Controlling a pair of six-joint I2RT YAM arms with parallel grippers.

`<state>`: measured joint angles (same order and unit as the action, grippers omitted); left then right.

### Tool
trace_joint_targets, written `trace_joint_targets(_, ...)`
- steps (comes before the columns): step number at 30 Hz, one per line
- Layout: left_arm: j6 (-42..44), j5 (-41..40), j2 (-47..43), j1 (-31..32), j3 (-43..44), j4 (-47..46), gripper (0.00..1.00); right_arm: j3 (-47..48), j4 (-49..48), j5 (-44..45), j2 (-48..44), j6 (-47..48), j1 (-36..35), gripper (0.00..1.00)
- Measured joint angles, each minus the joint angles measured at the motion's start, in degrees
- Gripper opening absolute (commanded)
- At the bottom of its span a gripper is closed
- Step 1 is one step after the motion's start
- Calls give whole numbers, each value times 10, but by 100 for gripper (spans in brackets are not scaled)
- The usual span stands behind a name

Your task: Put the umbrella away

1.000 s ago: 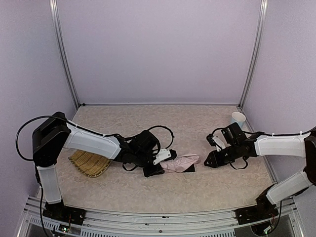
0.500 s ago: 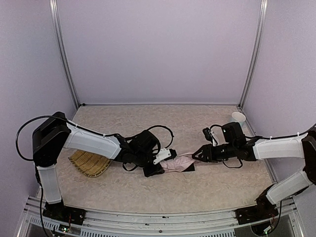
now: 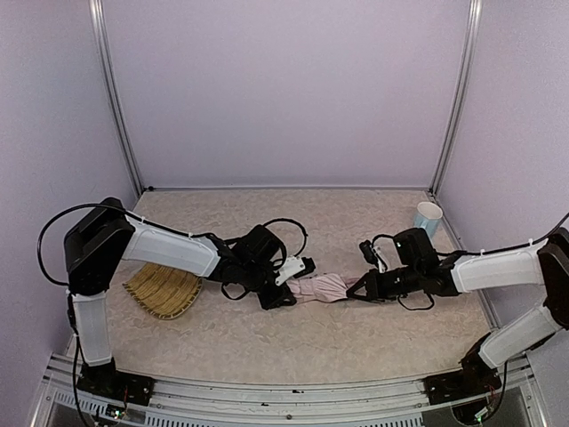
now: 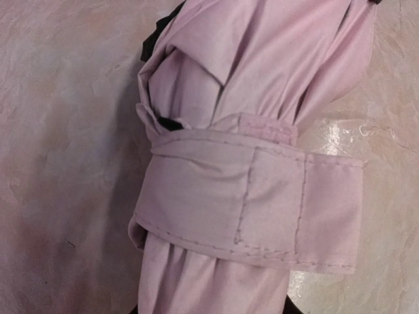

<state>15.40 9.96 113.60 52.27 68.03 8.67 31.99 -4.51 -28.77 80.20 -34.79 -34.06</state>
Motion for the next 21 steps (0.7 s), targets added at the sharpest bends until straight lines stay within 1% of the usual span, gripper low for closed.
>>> trace_joint_targets(5, 6, 24, 1, -6, -3, -8, 0, -10, 0, -1, -2, 22, 1, 0)
trace_joint_targets(7, 10, 33, -2, -9, -12, -18, 0, -9, -1, 3, 17, 36, 5, 0)
trace_joint_targets(12, 20, 54, -15, -12, -39, -38, 0, 17, -10, 13, 108, 61, 16, 0)
trace_joint_targets(16, 25, 67, -16, -14, -45, -46, 0, 37, -13, 34, 129, 67, 17, 0)
trace_joint_targets(21, 30, 86, -17, -18, -47, -51, 0, 44, -15, 59, 133, 64, 17, 0)
